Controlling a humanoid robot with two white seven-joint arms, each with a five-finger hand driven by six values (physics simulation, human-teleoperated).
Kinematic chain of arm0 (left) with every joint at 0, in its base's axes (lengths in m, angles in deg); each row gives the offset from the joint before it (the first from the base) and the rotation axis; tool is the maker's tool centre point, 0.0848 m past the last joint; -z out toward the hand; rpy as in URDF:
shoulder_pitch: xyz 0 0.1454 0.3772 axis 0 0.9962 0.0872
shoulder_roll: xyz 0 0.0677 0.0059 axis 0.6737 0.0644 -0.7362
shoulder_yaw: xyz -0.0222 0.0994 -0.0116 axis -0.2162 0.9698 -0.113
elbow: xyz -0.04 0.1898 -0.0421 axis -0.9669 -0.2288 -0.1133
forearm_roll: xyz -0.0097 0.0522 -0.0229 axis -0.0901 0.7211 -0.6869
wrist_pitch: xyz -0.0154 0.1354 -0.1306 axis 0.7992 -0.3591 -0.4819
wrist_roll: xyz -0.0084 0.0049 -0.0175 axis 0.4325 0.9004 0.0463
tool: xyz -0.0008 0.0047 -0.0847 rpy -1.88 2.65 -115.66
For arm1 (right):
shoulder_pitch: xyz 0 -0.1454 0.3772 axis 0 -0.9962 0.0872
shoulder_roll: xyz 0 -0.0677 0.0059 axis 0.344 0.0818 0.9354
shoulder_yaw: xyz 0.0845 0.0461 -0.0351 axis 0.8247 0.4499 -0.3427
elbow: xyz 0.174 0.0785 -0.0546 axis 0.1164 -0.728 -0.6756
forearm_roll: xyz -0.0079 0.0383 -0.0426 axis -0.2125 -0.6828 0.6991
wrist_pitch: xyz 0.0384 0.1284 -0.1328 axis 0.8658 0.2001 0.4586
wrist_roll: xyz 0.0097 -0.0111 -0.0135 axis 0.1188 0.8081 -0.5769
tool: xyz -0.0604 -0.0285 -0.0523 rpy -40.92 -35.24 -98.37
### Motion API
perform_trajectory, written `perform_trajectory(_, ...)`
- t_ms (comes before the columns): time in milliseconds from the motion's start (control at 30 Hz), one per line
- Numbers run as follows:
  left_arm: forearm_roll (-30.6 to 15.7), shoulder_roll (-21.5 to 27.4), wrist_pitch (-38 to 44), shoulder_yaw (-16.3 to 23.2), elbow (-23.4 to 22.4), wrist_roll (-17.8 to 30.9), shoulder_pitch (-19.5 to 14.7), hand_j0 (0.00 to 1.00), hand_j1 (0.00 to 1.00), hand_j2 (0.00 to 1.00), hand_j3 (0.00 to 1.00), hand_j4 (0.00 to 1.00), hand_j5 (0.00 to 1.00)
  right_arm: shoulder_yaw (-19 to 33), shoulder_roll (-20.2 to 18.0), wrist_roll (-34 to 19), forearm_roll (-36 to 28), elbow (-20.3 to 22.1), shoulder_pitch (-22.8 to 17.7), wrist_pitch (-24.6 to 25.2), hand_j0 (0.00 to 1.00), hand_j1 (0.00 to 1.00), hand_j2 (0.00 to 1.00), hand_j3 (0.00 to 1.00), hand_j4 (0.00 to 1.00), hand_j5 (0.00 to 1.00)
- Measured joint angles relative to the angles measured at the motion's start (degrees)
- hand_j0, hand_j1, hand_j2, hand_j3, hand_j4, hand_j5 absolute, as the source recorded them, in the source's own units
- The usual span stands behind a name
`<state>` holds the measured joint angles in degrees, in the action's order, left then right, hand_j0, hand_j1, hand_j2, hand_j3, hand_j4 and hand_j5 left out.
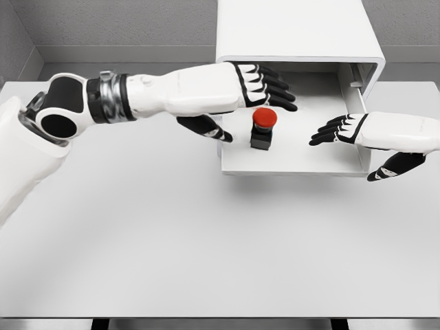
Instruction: Slide open multi-storey tabletop storage cabinets and put open load switch and slide close multi-storey tabletop storage cabinets
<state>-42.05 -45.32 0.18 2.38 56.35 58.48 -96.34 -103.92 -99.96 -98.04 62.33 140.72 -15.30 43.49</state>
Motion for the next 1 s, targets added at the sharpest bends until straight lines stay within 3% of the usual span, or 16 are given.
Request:
perform_trajectory(67,-6.97,6.53,0.01,0.01,3.63,0.12,0.17,1.00,1.00,1.00,1.00,1.00,1.00,0.00,0.00,0.04,0.00,0.00,0.00,0.00,1.00,1.00,1.00,1.00,1.00,1.00)
perform_trajectory(133,-11.74,13.89,-0.01,0.05,5.53,0.12,3.86,1.00,1.00,1.00,1.00,1.00,1.00,0.00,0.19,0.07,0.02,0.00,-0.08,-0.01,1.00,1.00,1.00,1.00,1.00,1.00)
perform_trajectory(233,-14.87,23.59,-0.02,-0.01,6.15,0.15,5.89,1.00,1.00,1.00,1.00,1.00,1.00,0.00,0.65,0.29,0.01,0.00,-0.53,0.00,1.00,1.00,1.00,1.00,1.00,1.00)
perform_trajectory(333,-15.58,28.25,-0.02,-0.04,4.58,0.22,7.91,1.00,1.00,1.00,1.00,1.00,1.00,-0.01,1.12,0.49,0.01,-0.04,-0.97,0.00,1.00,1.00,1.00,1.00,1.00,1.00)
perform_trajectory(533,-15.94,30.81,0.00,-0.08,3.46,0.37,8.35,1.00,1.00,1.00,1.00,1.00,1.00,-0.08,3.31,-0.05,0.48,-0.49,-1.14,0.00,1.00,1.00,1.00,1.00,1.00,1.00)
perform_trajectory(1000,-16.03,30.46,0.00,-0.02,3.43,0.04,9.49,1.00,1.00,1.00,1.00,1.00,1.00,0.28,6.60,-0.07,3.71,-3.29,-0.18,-0.04,1.00,1.00,1.00,1.00,1.00,1.00)
